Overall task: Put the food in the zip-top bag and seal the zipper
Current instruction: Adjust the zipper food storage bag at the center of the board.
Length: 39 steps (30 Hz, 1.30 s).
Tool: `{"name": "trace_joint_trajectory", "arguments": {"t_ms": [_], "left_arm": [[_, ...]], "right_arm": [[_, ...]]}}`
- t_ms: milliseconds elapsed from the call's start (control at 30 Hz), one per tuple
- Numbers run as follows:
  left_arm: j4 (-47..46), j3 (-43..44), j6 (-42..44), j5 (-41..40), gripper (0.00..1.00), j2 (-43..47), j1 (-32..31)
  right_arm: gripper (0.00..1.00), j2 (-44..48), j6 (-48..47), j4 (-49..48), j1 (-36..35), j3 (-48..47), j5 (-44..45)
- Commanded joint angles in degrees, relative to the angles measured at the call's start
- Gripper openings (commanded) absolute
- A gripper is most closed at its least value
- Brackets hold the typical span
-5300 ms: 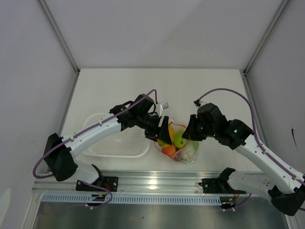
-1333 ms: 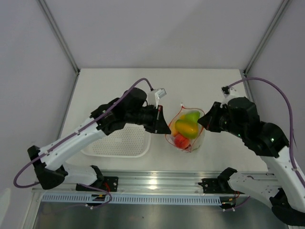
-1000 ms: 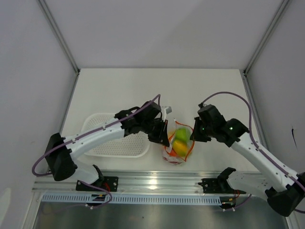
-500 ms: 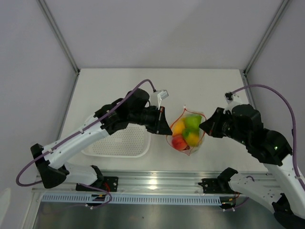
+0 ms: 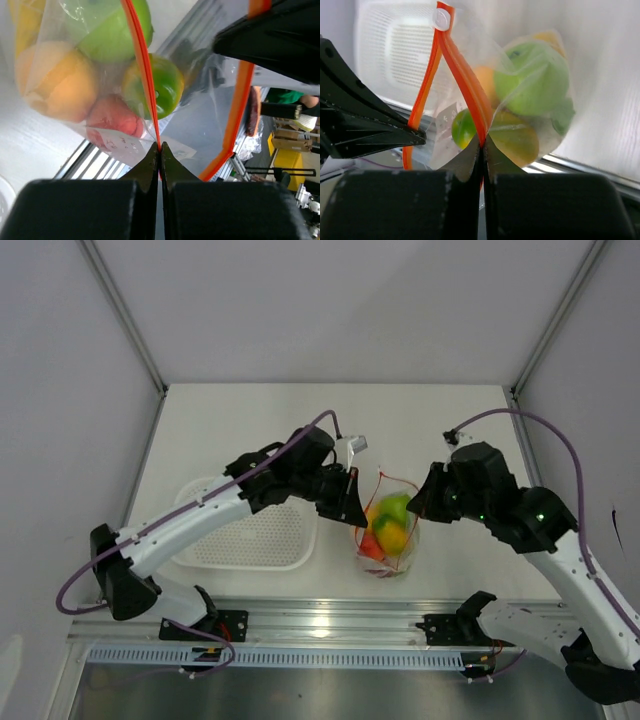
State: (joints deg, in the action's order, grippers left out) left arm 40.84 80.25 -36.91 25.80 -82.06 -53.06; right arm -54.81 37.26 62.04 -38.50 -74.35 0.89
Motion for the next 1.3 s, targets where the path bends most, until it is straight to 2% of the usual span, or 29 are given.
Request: {"name": "trace_joint_trajectory", "arguments": {"t_ms": [0, 100, 233, 333, 567, 767, 933, 1100, 1267], "left_arm": [[-0.1, 4.0, 0.5, 2.2, 0.01, 5.4, 0.1], [-1.9, -0.2, 0.2, 1.6, 0.01, 7.0, 0.2], [-4.1, -6.4, 0.2, 1.4, 0.01, 4.3, 0.4], [-5.4, -8.2, -0.1, 1.4, 0.01, 1.5, 0.4], [-4.7, -2.4, 0.7, 0.9, 0.01, 1.6, 0.4], [-5.2, 0.9, -0.7, 2.8, 0.01, 1.0, 0.1], [-5.7, 3.6, -1.2, 4.1, 0.01, 0.0, -0.3], [-6.3, 4.9, -1.4, 5.2, 0.01, -2.5, -0.6], [-7.0, 2.1, -0.8, 6.5, 0.01, -3.7, -0.9]], "right_arm": [[0.0, 2.1, 0.1, 0.3, 0.0, -6.2, -0.2], [0.0, 4.9, 1.0, -2.1, 0.0, -2.3, -1.6], [0.0, 5.3, 1.5, -6.0, 0.0, 9.9, -1.8], [0.0, 4.1, 2.4, -9.0, 0.0, 14.1, -3.7], [0.0, 3.3, 1.8, -8.9, 0.0, 9.2, -4.0], [0.0, 1.7, 4.3, -13.2, -0.6, 7.4, -10.6], [0.0, 1.6, 6.2, -14.6, -3.2, 5.3, -11.1], [0.0, 1.8, 8.3, -16.5, -6.2, 6.8, -10.3], [0.0, 1.6, 10.2, -19.2, -8.3, 10.7, -9.6]]}}
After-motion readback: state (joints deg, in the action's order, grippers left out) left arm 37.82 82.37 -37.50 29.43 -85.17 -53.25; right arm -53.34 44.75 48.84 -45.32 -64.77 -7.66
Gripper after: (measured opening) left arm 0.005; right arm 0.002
